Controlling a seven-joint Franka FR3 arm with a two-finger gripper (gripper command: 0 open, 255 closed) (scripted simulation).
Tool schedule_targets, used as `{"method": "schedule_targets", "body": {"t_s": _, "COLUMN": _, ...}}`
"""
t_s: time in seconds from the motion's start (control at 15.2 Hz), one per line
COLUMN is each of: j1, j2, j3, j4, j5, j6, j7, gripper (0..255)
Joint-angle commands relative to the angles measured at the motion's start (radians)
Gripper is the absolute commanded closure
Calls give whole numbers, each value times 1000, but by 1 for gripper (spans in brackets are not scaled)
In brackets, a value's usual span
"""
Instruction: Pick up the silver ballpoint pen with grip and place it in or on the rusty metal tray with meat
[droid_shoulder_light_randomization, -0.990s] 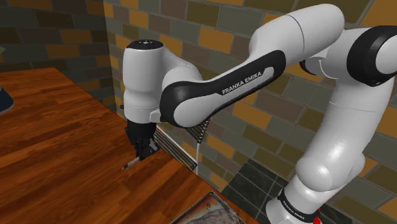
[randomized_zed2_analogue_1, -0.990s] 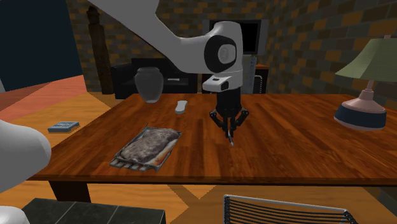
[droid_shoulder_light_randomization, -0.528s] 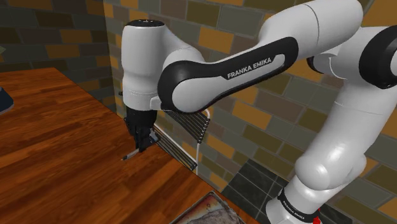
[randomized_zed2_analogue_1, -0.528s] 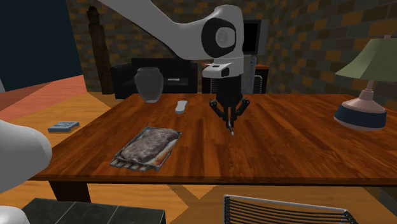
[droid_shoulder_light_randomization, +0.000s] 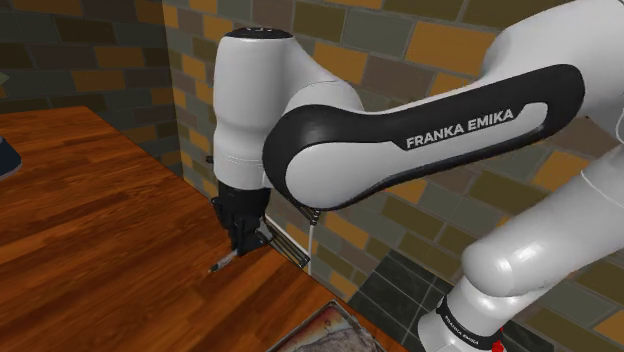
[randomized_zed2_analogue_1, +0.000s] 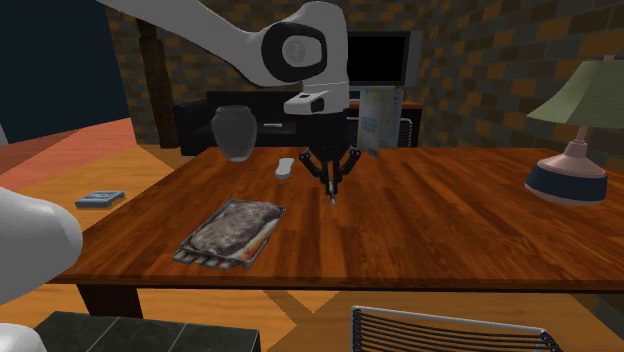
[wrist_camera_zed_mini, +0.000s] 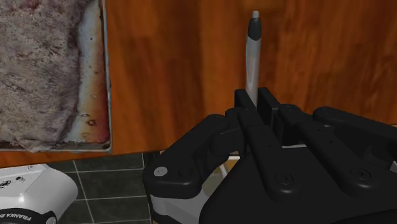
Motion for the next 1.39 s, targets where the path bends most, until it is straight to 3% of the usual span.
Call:
{"method": "schedule_targets", "body": {"t_s": 0.0, "j1": 92, "j2": -138, "j3": -94, "j4": -66, "j5": 139, "j6": -14, "j7": -70, "gripper": 255}}
{"method": "schedule_targets", "body": {"t_s": 0.4, "j1": 315, "j2": -361, "j3": -232, "j4": -206, "j5": 300, "j6": -78, "j7": -86, "gripper": 255}}
{"method": "schedule_targets", "body": {"t_s": 0.99, "j1": 586, "j2": -632, "j3": -313, "j4": -344, "j5": 439, "j6": -213, "j7": 8, "gripper": 255}}
{"method": "schedule_targets", "body": {"t_s": 1.32, "j1": 586, "j2": -620, "j3": -271, "j4": -393, "j5": 467, "j6": -147, "j7": 3, "gripper": 255}}
